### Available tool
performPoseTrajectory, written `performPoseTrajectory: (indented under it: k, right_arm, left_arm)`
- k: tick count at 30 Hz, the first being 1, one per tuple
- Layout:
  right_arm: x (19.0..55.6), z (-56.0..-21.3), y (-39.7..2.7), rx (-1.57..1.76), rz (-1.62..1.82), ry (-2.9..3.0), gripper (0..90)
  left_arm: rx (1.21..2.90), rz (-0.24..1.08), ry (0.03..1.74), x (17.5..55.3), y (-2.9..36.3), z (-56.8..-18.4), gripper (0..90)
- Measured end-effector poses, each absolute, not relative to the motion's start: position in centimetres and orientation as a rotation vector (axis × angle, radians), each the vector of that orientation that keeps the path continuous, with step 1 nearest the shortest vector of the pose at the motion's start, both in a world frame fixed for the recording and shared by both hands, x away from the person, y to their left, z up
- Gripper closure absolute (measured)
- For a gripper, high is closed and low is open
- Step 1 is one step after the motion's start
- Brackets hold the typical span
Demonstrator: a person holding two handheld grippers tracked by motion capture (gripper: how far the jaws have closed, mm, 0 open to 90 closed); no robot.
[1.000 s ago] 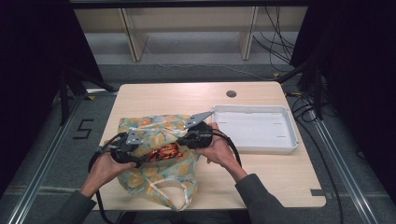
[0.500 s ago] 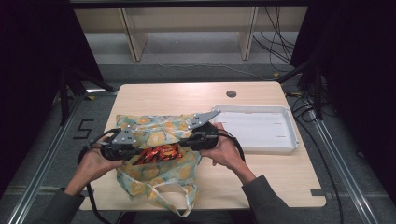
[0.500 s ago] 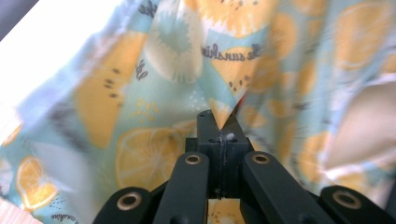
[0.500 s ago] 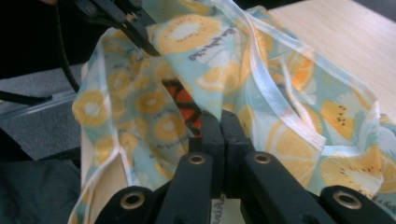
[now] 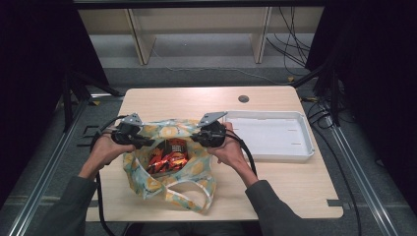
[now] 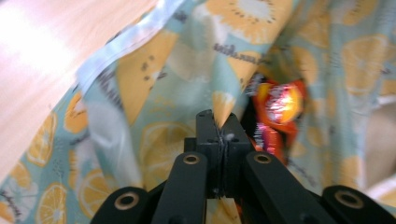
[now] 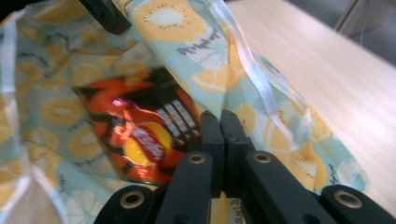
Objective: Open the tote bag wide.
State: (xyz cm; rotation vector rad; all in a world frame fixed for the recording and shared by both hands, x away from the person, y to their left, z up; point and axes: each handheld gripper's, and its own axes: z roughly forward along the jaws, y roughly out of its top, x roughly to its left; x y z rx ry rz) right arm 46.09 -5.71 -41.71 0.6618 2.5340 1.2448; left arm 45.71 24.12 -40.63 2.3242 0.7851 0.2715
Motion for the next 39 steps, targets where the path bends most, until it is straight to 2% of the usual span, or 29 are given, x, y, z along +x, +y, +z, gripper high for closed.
performPoseTrajectory:
  k: [3, 5, 7, 9, 15, 18, 19, 25, 31, 35, 39]
  right_arm:
    - [46.8, -43.1, -5.5, 0.689, 1.195, 2.534, 88.5]
    - [46.9, -43.8, -5.3, 0.704, 1.148, 2.519, 82.9]
    - [46.1, -43.4, -5.2, 0.78, 1.119, 2.513, 73.5]
    - [45.7, -42.7, -5.5, 0.728, 1.144, 2.495, 72.6]
    - [43.2, -40.2, -5.5, 0.598, 1.298, 2.553, 76.1]
    - [42.0, -40.6, -4.7, 0.524, 1.289, 2.64, 84.3]
    - [42.1, -41.7, -4.2, 0.499, 1.207, 2.68, 90.0]
    - [43.2, -45.0, -4.3, 0.624, 1.012, 2.709, 90.0]
    - [44.4, -48.2, -6.1, 0.732, 0.77, 2.77, 90.0]
    - [44.4, -48.8, -6.0, 0.726, 0.742, 2.783, 90.0]
    - [43.9, -47.1, -5.4, 0.688, 0.856, 2.755, 90.0]
  left_arm:
    - [2.336, 0.256, 0.847, 46.7, 24.3, -42.0, 88.8]
    - [2.349, 0.265, 0.866, 47.0, 24.3, -42.6, 89.1]
    - [2.368, 0.274, 0.882, 47.2, 24.4, -43.1, 89.5]
    - [2.391, 0.275, 0.89, 47.4, 24.4, -43.3, 89.5]
    - [2.382, 0.29, 0.913, 47.6, 24.2, -43.4, 89.5]
    - [2.386, 0.305, 0.919, 47.7, 24.3, -43.5, 89.5]
    - [2.375, 0.307, 0.928, 47.7, 24.4, -43.6, 89.5]
    - [2.361, 0.315, 0.93, 47.6, 24.8, -43.7, 89.5]
    - [2.354, 0.299, 0.957, 47.7, 25.5, -44.1, 89.5]
    - [2.363, 0.304, 0.943, 47.7, 25.5, -44.2, 89.4]
    - [2.345, 0.3, 0.957, 47.6, 25.6, -44.3, 89.0]
